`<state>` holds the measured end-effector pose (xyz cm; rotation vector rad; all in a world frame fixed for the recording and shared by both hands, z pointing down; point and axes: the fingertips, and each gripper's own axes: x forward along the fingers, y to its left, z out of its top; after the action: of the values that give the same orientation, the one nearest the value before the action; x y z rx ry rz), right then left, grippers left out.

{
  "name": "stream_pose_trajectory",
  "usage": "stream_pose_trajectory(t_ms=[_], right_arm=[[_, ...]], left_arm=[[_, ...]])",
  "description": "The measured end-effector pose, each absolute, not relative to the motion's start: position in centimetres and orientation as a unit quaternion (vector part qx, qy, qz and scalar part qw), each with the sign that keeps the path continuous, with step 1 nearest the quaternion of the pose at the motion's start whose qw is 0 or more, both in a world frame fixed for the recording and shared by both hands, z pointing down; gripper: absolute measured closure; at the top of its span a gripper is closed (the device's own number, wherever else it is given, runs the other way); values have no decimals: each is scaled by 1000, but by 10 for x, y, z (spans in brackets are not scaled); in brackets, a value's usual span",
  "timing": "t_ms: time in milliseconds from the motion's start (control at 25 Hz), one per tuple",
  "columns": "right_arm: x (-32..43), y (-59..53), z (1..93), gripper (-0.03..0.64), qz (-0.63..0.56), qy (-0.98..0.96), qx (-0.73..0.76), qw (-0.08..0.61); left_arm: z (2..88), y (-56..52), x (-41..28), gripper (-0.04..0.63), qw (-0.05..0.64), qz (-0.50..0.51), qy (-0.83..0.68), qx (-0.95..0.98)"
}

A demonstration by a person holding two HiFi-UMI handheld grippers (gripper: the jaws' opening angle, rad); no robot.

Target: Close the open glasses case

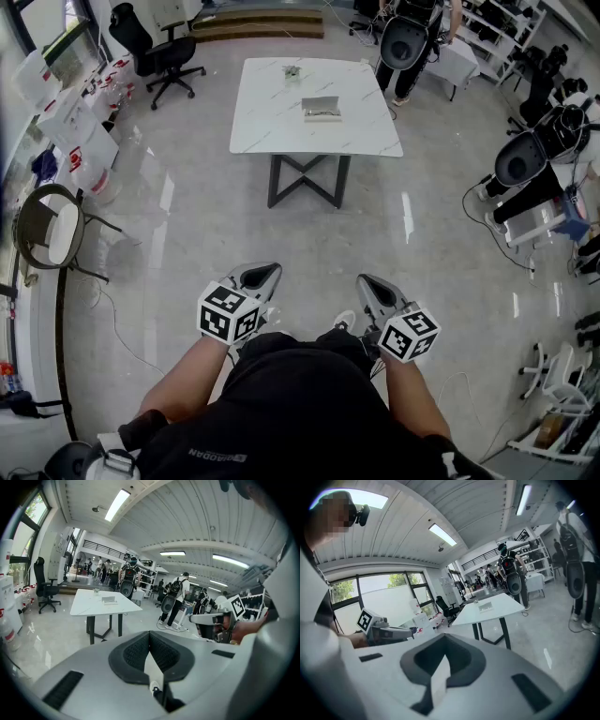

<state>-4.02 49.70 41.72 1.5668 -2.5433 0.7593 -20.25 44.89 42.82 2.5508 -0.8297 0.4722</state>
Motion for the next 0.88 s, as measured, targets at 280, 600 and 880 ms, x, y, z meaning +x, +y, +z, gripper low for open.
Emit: stream_pose_trajectory(t_ms=[280, 600, 880], right_arm=[[-43, 495, 415, 618, 244, -828, 503, 29], [-50, 497, 411, 618, 266, -836, 481, -10], [-53, 496, 410, 617, 256, -836, 485, 4]], left_arm=[[425, 447, -198, 594, 201, 170, -294, 919], [434, 447, -199, 594, 249, 152, -292, 911], [433, 447, -199, 594, 222, 163, -295, 915]])
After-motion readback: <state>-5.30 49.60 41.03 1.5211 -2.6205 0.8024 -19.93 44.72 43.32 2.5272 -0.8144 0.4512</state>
